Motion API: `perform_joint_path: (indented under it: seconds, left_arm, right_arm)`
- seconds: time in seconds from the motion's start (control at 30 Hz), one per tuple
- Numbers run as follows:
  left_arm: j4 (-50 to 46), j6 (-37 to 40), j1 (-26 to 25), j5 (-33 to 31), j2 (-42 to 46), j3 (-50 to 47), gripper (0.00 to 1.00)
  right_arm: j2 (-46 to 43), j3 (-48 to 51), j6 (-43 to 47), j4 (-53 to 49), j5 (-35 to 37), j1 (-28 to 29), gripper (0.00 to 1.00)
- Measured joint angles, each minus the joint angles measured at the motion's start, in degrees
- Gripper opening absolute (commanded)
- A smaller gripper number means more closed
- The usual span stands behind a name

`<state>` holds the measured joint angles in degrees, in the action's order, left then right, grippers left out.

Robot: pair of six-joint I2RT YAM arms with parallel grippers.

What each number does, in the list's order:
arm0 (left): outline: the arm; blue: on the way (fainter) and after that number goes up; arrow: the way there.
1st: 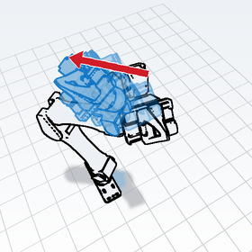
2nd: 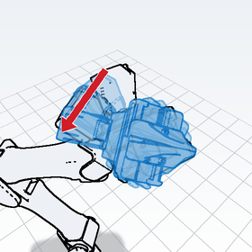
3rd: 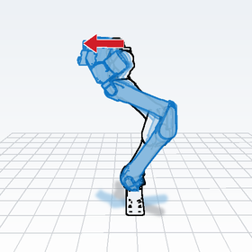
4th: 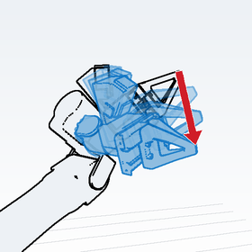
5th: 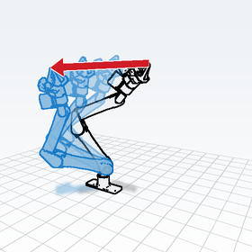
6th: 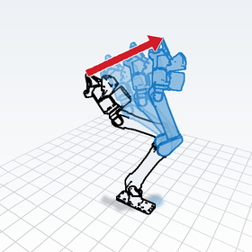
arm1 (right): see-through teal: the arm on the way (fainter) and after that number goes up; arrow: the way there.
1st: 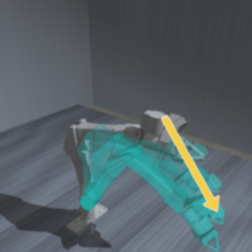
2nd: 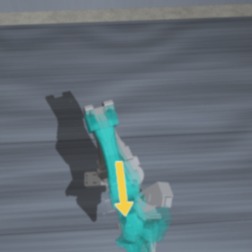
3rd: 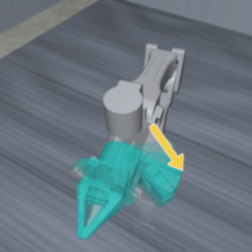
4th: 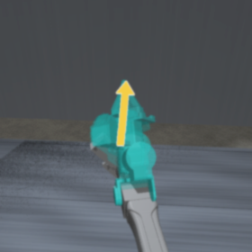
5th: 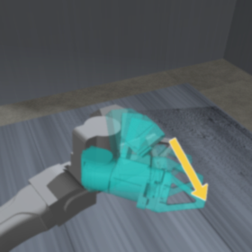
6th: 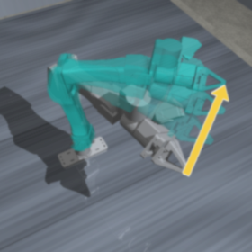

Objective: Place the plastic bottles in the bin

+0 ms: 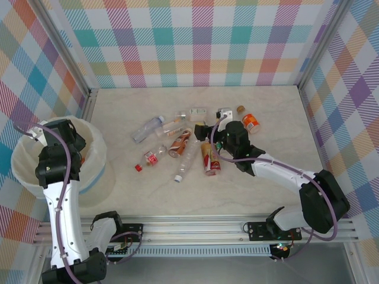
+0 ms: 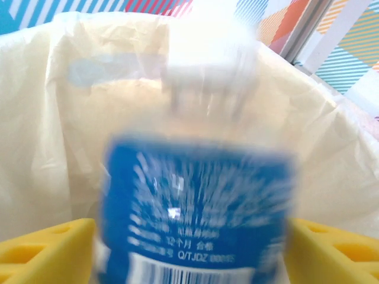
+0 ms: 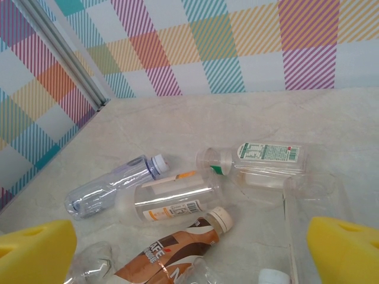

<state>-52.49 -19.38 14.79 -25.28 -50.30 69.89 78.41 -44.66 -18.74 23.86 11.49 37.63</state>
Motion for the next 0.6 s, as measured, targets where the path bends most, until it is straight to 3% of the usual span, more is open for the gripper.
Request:
perform_joint_path:
  seconds: [0.1, 0.37, 0.6]
  left_arm:
    - [-0.02, -0.5, 0.04, 1.9, -0.72, 0.02, 0.99]
    - [-1.2, -0.79, 0.04, 8.09, -2.23, 1.9, 1.0]
    - [1.49, -0.94, -0.07, 23.91, -1.42, 4.66, 1.0]
  right_arm:
    - [-0.04, 0.46, 0.04, -0.81, 0.5, 0.0, 1.0]
    - [-0.63, 0.94, 0.17, -3.52, 3.06, 0.0, 1.0]
    - [-3.17, 2.27, -1.01, -8.63, 7.37, 0.0, 1.0]
